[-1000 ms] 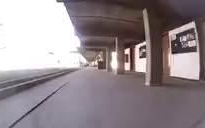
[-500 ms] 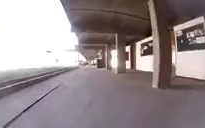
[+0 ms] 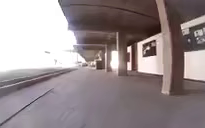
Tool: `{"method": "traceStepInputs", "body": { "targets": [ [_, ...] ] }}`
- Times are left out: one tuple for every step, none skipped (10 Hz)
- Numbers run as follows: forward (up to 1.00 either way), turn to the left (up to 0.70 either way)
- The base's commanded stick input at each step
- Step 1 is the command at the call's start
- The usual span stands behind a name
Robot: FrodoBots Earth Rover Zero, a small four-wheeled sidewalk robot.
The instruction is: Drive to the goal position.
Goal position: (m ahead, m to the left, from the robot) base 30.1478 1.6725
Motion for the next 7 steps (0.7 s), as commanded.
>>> {"method": "traceStepInputs", "body": {
  "targets": [
    [1.00, 0.01],
    [1.00, 0.01],
    [1.00, 0.01],
    [1.00, 0.01],
    [1.00, 0.01],
    [1.00, 0.01],
    [1.00, 0.01]
  ]
}}
